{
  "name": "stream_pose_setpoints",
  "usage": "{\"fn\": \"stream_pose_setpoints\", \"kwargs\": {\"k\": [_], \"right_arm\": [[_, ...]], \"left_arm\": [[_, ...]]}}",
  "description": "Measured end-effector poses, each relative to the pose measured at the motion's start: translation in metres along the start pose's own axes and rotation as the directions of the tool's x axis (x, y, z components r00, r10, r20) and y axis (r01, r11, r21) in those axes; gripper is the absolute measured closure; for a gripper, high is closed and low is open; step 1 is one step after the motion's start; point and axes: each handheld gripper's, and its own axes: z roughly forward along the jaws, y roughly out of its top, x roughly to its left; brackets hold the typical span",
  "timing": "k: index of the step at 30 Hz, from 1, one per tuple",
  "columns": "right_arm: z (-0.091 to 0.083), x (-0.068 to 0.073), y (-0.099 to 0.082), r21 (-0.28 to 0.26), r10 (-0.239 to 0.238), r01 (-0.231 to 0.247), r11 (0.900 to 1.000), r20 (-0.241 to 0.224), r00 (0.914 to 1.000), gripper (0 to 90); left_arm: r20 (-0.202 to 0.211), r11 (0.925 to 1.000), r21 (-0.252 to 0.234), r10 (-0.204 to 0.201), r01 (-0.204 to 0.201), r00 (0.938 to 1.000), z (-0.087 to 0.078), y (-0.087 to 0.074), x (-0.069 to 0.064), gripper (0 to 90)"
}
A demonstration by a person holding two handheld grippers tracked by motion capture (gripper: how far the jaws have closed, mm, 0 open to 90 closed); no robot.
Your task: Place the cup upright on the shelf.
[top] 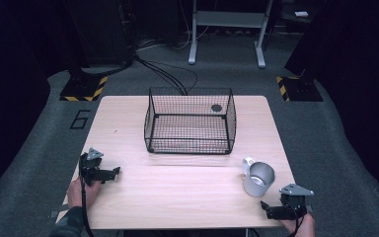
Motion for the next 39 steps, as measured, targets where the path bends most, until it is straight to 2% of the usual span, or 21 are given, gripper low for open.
{"fn": "stream_pose_setpoints", "kwargs": {"k": [4,7,13,14,15,17,21,26,27,30,33,34,39], "right_arm": [[0.0,0.0,0.0,0.007,-0.007,0.007,1.0,0.002,1.0,0.0],[-0.001,0.002,0.001,0.03,0.005,-0.005,0.9995,-0.002,1.0,0.0],[0.0,0.001,0.005,0.05,-0.016,0.016,0.9986,-0.01,0.9998,0.0],[0.0,0.0,0.007,0.071,-0.006,0.007,0.9974,-0.013,0.9999,0.0],[-0.001,-0.002,0.007,0.077,-0.019,0.019,0.9968,-0.009,0.9998,0.0],[-0.001,-0.002,0.008,0.085,-0.016,0.017,0.9963,-0.01,0.9998,0.0],[-0.002,0.0,0.008,0.092,0.019,-0.02,0.9956,0.015,0.9997,0.0],[-0.002,0.001,0.009,0.097,0.025,-0.027,0.9949,0.023,0.9994,0.0],[-0.003,0.001,0.01,0.109,0.03,-0.032,0.9935,0.02,0.9993,0.0],[-0.005,0.002,0.011,0.095,0.046,-0.046,0.9944,0.007,0.9989,0.0],[-0.008,0.002,0.014,0.086,0.027,-0.026,0.9959,-0.01,0.9996,0.0],[-0.01,0.004,0.016,0.075,0.041,-0.041,0.9964,-0.009,0.9991,0.0],[-0.019,0.009,0.027,0.054,0.03,-0.029,0.9981,-0.024,0.9993,0.0]], "left_arm": [[-0.005,1.0,0.003,-0.006,0.006,1.0,0.0,0.0,0.0,0.3],[-0.008,1.0,0.0,-0.005,0.005,1.0,0.0,0.0,0.0,0.3],[-0.009,1.0,0.001,-0.006,0.007,0.9999,0.0,0.0,-0.001,0.2],[-0.004,0.9999,0.005,-0.015,0.015,0.9999,0.001,0.001,0.0,0.0],[-0.005,0.9999,0.006,-0.013,0.013,0.9999,0.001,0.001,0.0,0.0],[-0.005,0.9999,0.005,-0.014,0.014,0.9999,0.001,0.001,0.0,0.0],[-0.006,0.9999,0.006,-0.015,0.015,0.9999,0.001,0.001,0.0,0.1],[-0.005,0.9999,0.006,-0.014,0.014,0.9999,0.001,0.001,0.0,0.1],[-0.004,0.9997,0.005,-0.025,0.025,0.9997,0.001,0.001,-0.001,0.1],[-0.004,0.9997,0.005,-0.022,0.022,0.9997,0.001,0.001,-0.001,0.1],[-0.004,0.9997,0.004,-0.023,0.023,0.9997,0.001,0.001,-0.001,0.1],[-0.004,0.9997,0.005,-0.022,0.022,0.9998,0.001,0.001,-0.001,0.1],[-0.004,0.9997,0.005,-0.022,0.022,0.9998,0.001,0.001,-0.001,0.1]]}}
